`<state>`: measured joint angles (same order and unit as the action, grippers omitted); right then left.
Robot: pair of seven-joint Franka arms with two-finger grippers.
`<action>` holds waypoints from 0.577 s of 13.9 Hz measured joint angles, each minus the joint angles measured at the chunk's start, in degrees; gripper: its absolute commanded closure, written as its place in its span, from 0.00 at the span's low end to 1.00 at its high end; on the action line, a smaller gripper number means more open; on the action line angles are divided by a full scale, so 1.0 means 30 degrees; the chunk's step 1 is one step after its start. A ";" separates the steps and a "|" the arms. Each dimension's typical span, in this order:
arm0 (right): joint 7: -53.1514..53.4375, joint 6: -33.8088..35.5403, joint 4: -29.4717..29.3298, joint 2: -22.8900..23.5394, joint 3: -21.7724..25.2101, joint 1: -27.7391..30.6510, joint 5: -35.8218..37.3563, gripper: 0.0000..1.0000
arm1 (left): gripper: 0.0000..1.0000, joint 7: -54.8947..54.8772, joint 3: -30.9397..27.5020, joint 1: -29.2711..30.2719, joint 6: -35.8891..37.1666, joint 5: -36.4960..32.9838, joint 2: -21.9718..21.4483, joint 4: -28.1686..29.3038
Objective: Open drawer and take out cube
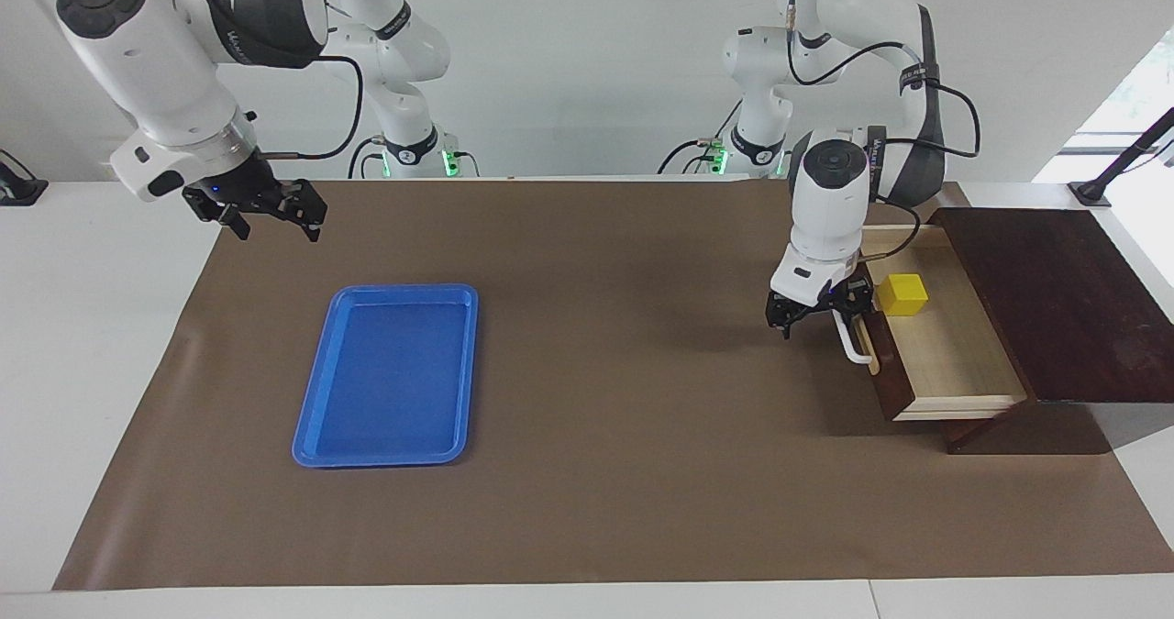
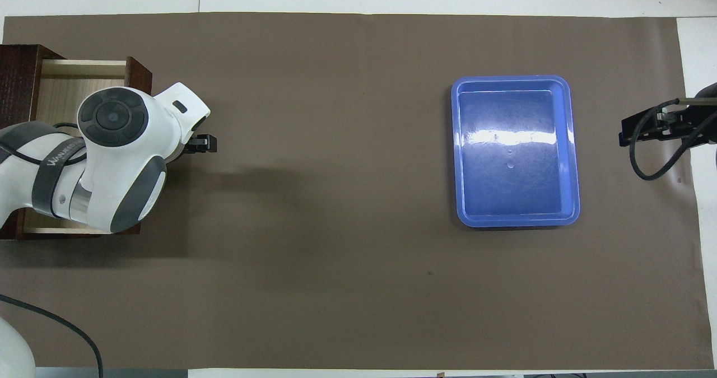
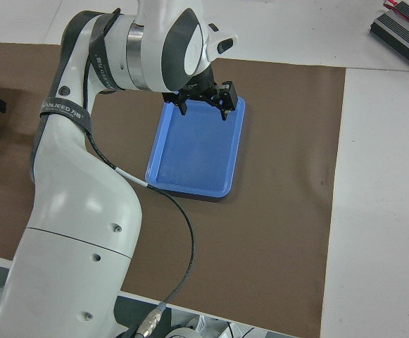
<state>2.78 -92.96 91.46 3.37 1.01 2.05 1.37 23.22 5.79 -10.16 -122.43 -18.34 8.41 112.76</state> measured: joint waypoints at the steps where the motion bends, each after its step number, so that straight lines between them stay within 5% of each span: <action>1: 0.1112 -0.0712 0.0014 0.0009 0.0013 0.0001 0.0000 0.00 | 0.00 0.0002 0.0046 -0.0034 0.1186 0.0046 0.0120 -0.0963; 8: 1.4350 -0.2410 -0.0657 0.1963 -0.0328 -0.0312 -0.1386 0.00 | 0.00 0.0480 -0.0264 0.0143 0.7445 0.2296 0.0310 -0.6292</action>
<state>45.83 -100.19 89.49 9.26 0.03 1.12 -2.79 24.66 5.00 -9.74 -100.09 -11.45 9.34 93.89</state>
